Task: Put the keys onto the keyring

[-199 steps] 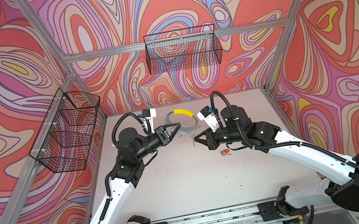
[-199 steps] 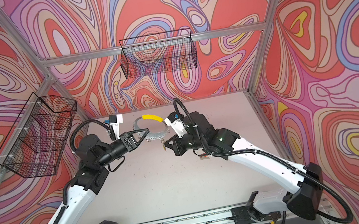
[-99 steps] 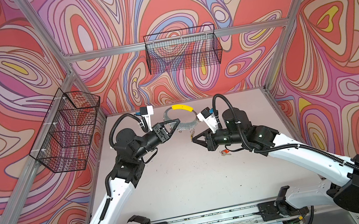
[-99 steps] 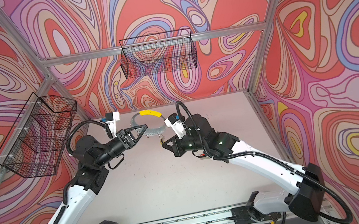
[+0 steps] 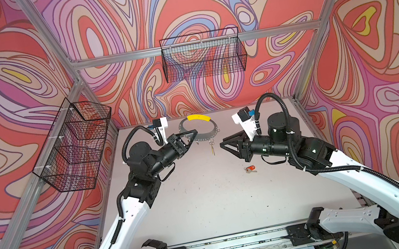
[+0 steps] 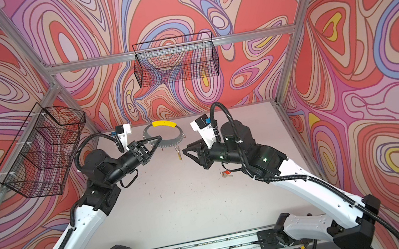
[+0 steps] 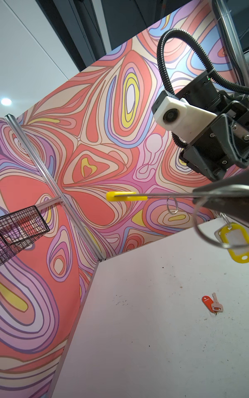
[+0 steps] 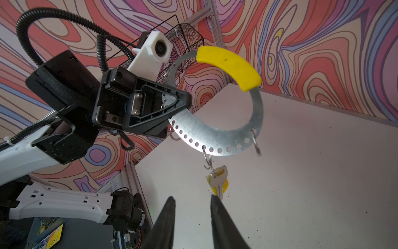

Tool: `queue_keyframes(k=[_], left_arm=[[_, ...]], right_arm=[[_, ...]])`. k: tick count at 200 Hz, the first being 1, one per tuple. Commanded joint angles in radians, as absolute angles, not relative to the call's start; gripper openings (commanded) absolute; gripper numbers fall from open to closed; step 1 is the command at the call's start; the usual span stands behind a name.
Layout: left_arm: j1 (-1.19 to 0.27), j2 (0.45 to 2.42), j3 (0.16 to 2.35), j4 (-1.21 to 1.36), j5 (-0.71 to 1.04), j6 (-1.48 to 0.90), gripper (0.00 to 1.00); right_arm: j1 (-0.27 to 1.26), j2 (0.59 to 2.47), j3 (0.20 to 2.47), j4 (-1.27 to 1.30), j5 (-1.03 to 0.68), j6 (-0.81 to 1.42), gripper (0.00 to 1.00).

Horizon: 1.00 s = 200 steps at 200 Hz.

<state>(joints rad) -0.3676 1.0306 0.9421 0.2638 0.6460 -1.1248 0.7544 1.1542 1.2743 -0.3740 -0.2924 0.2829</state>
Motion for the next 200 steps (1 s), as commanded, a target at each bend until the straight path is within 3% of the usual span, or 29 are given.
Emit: queue_keyframes(k=[1, 52, 116, 200], left_arm=[[-0.371, 1.036, 0.983, 0.269, 0.625, -1.156, 0.00], [-0.372, 1.035, 0.989, 0.244, 0.606, -1.166, 0.00], [-0.371, 1.035, 0.989, 0.237, 0.604, -1.169, 0.00], [-0.371, 1.029, 0.989, 0.229, 0.599, -1.163, 0.00]], right_arm=[[0.762, 1.202, 1.317, -0.383, -0.242, 0.226, 0.32], [0.770, 1.240, 1.287, -0.263, -0.270, 0.230, 0.32], [0.773, 1.303, 1.330, -0.257, -0.275, 0.219, 0.25], [0.773, 1.250, 1.245, -0.231, -0.231, 0.256, 0.25]])
